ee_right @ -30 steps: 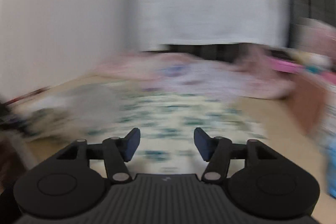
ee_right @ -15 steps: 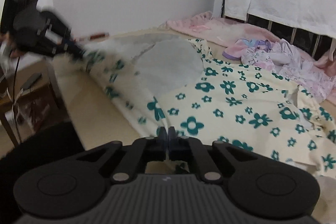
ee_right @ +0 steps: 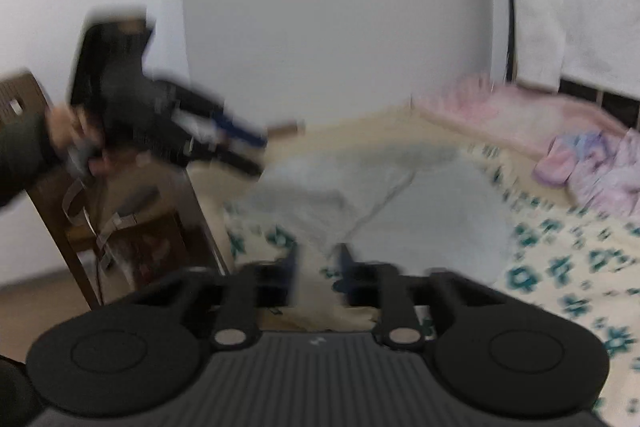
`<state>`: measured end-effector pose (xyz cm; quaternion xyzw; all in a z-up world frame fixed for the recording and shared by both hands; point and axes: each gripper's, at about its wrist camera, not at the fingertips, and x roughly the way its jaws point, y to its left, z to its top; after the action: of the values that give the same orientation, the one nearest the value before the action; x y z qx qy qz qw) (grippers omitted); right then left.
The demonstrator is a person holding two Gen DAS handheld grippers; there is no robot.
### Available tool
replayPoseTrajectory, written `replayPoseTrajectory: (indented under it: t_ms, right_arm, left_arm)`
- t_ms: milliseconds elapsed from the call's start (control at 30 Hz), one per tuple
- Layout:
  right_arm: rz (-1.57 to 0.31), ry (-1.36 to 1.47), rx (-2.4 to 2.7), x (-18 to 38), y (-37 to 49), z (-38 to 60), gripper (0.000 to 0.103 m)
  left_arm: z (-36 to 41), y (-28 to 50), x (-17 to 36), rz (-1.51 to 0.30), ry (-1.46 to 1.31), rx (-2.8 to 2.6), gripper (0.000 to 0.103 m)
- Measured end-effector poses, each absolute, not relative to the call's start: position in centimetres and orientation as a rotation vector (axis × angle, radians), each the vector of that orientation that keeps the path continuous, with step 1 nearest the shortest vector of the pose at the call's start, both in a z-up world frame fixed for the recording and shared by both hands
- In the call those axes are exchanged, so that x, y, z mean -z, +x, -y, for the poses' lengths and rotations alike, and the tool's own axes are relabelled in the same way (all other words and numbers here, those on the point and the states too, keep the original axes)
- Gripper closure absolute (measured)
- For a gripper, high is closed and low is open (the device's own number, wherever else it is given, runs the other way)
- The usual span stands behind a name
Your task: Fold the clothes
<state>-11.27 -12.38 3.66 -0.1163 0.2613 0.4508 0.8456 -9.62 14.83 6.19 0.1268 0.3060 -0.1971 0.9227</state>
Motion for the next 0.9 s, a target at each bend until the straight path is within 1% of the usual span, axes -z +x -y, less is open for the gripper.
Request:
replayPoseTrajectory:
  t_ms: [67,133,200,233,267,333,367,400,433,467,500,533,567,733,833,867,900]
  right_arm:
    - [-0.61,-0.283,-0.997,-2.9,-11.5,11.3,0.092]
    - [-0.594,-0.274,-1.026,-4.1,-12.0,11.4,0.09]
    - [-0.53,-0.221,-1.002,-6.7,-11.2,12.4,0.087]
    - [-0.507,-0.197,-0.96,-7.9,-10.2,12.9,0.08]
    - [-0.49,-0.18,-0.891,-9.0,-8.6,13.4,0.073]
    - [-0.476,-0.161,-0.748,-10.7,-5.3,14.1,0.069]
    - [-0.496,-0.175,-0.666,-11.1,-3.3,13.9,0.069]
    - [-0.51,-0.197,-0.6,-11.3,-1.2,13.6,0.069]
    - [-0.522,-0.217,-0.577,-11.3,0.6,13.1,0.069]
    - [-0.539,-0.228,-0.582,-11.2,2.1,12.4,0.069]
    - [-0.555,-0.239,-0.588,-11.0,3.6,11.7,0.069]
    - [-0.572,-0.25,-0.593,-10.9,5.1,11.0,0.069]
    - [-0.593,-0.27,-0.608,-10.7,6.4,9.8,0.067]
    - [-0.694,-0.447,-0.721,-8.5,12.0,1.2,0.06]
    - [-0.75,-0.597,-0.658,-5.5,15.3,-2.4,0.062]
    - [-0.758,-0.63,-0.641,-4.7,16.0,-2.9,0.067]
    - [-0.77,-0.637,-0.642,-4.1,16.5,-3.1,0.079]
  left_arm:
    - [-14.5,-8.3,-6.1,-0.644,0.245,0.363,0.055]
    - [-14.1,-6.6,-6.3,-0.653,0.219,0.338,0.054]
    - [-12.7,-3.5,-6.9,-0.66,0.194,0.323,0.045]
    - [-11.9,-1.9,-7.1,-0.664,0.181,0.315,0.036]
    - [-11.2,-0.2,-7.2,-0.671,0.175,0.309,0.035]
    - [-10.1,3.7,-6.3,-0.719,0.18,0.271,0.035]
    - [-9.8,5.8,-5.7,-0.761,0.169,0.237,0.038]
    - [-10.0,7.2,-5.0,-0.804,0.131,0.2,0.045]
    - [-10.7,7.7,-4.6,-0.819,0.081,0.178,0.068]
    - [-11.4,8.2,-4.3,-0.832,0.031,0.156,0.087]
    - [-12.0,8.4,-4.0,-0.842,-0.008,0.141,0.1]
    - [-12.7,8.1,-3.9,-0.846,-0.029,0.136,0.101]
    - [-13.3,7.6,-3.8,-0.84,-0.05,0.124,0.101]
    - [-14.5,4.4,-3.8,-0.749,-0.099,0.043,0.102]
    - [-14.6,3.3,-4.1,-0.707,-0.105,0.025,0.102]
    - [-14.7,3.3,-4.1,-0.705,-0.12,0.025,0.102]
    - [-14.9,3.4,-4.2,-0.707,-0.136,0.021,0.102]
